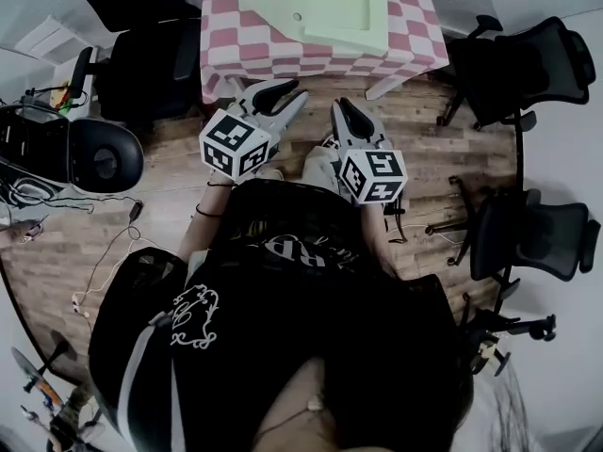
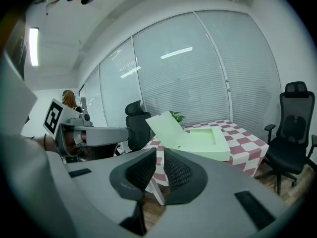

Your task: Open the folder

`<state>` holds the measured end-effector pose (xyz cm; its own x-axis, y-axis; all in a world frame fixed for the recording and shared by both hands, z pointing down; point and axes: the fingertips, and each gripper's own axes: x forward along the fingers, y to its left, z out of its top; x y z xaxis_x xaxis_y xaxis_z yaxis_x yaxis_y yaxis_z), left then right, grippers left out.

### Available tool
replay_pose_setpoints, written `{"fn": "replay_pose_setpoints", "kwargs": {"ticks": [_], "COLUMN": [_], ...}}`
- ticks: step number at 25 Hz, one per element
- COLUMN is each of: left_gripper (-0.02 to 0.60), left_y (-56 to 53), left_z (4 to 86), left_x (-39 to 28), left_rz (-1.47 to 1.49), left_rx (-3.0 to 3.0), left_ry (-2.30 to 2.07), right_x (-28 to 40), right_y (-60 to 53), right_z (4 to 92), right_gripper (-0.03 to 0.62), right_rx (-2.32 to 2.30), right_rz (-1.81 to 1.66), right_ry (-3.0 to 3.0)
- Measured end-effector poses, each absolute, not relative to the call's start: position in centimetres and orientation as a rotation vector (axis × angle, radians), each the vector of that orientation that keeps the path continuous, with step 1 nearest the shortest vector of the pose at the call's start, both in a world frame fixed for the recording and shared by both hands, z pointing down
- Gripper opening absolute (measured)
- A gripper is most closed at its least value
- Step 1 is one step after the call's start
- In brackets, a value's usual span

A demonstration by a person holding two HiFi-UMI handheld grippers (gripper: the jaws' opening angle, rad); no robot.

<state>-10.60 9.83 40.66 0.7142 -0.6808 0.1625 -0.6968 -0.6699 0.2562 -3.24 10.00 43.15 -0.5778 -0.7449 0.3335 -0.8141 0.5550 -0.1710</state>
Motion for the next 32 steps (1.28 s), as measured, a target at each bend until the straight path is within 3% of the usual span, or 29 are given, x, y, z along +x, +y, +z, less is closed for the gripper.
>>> {"fn": "replay_pose_setpoints", "kwargs": {"ticks": [32], "left_gripper": [0.094], "left_y": [11.1], "left_z": [41.3], "left_x": [-6.3], "left_rz": [0.171], "left_rx": [2.714], "left_ry": [-0.97], "right_x": [-0.2], "right_y": [11.8], "right_z": [43.5], "right_gripper": [0.038], "right_rx": [1.39], "right_rz": [0.362], "right_ry": [-2.515]}}
